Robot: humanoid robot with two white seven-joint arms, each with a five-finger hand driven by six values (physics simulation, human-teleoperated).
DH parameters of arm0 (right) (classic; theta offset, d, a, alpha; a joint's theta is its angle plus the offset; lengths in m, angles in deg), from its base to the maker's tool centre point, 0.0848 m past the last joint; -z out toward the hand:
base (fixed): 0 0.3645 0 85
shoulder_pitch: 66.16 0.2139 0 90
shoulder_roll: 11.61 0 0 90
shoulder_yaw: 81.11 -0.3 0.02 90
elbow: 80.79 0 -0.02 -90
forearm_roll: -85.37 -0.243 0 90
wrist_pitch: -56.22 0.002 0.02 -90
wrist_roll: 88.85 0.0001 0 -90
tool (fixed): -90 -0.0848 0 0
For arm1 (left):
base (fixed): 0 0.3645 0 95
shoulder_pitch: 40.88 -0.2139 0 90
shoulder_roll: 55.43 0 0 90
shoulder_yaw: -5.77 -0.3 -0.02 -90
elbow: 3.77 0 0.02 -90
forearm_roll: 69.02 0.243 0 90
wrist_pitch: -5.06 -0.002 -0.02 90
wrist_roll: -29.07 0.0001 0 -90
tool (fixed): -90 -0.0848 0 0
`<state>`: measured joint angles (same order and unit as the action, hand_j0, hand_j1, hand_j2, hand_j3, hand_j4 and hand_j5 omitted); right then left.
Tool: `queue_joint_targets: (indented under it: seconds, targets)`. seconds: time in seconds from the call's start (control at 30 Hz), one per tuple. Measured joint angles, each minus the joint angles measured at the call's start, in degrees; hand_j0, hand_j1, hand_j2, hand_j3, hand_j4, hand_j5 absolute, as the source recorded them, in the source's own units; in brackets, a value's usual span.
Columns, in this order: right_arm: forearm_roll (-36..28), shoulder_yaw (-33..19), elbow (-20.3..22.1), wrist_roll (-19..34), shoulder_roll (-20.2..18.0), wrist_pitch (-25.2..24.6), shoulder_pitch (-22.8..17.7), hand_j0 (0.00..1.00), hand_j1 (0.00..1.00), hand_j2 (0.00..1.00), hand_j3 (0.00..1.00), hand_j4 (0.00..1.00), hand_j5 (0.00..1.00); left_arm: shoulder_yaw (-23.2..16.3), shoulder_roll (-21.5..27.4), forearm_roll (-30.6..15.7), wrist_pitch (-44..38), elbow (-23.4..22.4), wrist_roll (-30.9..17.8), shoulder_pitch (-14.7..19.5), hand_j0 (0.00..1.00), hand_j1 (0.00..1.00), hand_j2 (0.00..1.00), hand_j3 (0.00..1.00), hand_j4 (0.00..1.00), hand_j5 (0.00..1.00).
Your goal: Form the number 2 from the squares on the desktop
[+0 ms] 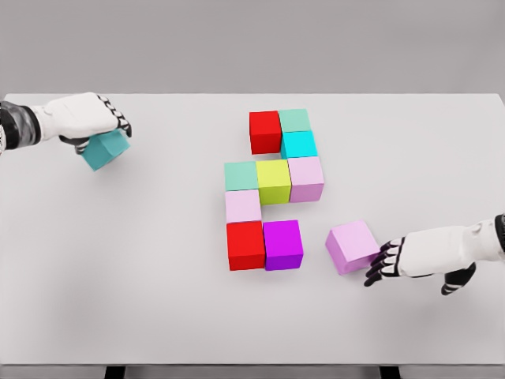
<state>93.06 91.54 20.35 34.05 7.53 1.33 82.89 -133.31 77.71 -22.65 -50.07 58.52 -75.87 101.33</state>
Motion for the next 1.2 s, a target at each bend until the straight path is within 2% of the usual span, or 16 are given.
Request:
queue_joint_targets:
  seconds: [0.23,0.47,0.53,0.57,0.6,0.77,0.9,0.97,1.03,1.2]
  targets:
    - [-0.4,-0.1,0.0,0.0,1.4,0.0,0.1,1.00,1.00,1.00,1.00,1.00,1.00,-0.1,-3.3,0.0,0.2,-0.7,-1.5,3.3,0.67,0.67,0.67,0.67,0.67,0.67]
    - [-0.4,-0.1,0.0,0.0,2.3,0.0,0.4,1.00,1.00,1.00,1.00,1.00,1.00,-0.1,-7.9,-0.1,0.2,-0.7,-2.8,4.7,0.69,0.69,0.69,0.69,0.69,0.69]
    - [-0.5,-0.1,0.0,0.0,2.5,0.0,0.4,1.00,1.00,1.00,1.00,1.00,1.00,-0.1,-8.6,-0.3,0.2,-0.7,-3.1,5.2,0.80,0.80,0.80,0.80,0.80,0.80]
    - [-0.7,-0.1,0.0,0.0,2.5,0.0,0.4,1.00,1.00,1.00,1.00,1.00,1.00,0.0,-8.8,-0.5,0.2,-0.8,-3.1,5.3,0.92,0.92,0.92,0.92,0.92,0.92]
    - [-0.9,-0.1,0.0,0.0,2.6,0.0,0.4,1.00,1.00,1.00,1.00,1.00,1.00,0.1,-8.8,-0.7,0.2,-0.7,-3.1,5.4,1.00,1.00,1.00,1.00,1.00,1.00]
    - [-1.4,-0.2,0.0,0.1,3.0,0.0,0.7,1.00,1.00,1.00,1.00,1.00,1.00,-0.1,-4.8,-3.4,0.2,-0.6,-3.0,5.5,1.00,1.00,1.00,1.00,1.00,1.00]
    - [-1.5,-0.2,0.0,0.1,3.1,0.0,0.7,1.00,1.00,1.00,1.00,1.00,1.00,-0.2,-0.8,-3.5,0.2,-0.4,-3.1,5.5,1.00,1.00,1.00,1.00,1.00,1.00]
    - [-1.5,-0.2,0.0,0.2,2.9,0.0,0.7,1.00,1.00,1.00,1.00,1.00,1.00,-0.2,0.7,-3.0,0.2,-0.5,-3.2,5.2,0.98,0.98,0.98,0.98,0.98,0.98]
    - [-1.4,-0.1,0.0,0.3,2.3,0.0,0.7,1.00,1.00,1.00,1.00,1.00,1.00,-0.2,1.7,-1.4,0.2,-0.6,-3.2,4.9,0.91,0.91,0.91,0.91,0.91,0.91]
    - [-0.9,-0.3,-0.2,0.6,0.0,0.0,1.1,1.00,1.00,1.00,1.00,1.00,1.00,-1.8,2.9,1.8,0.2,-0.7,-3.3,4.9,0.90,0.90,0.90,0.90,0.90,0.90]
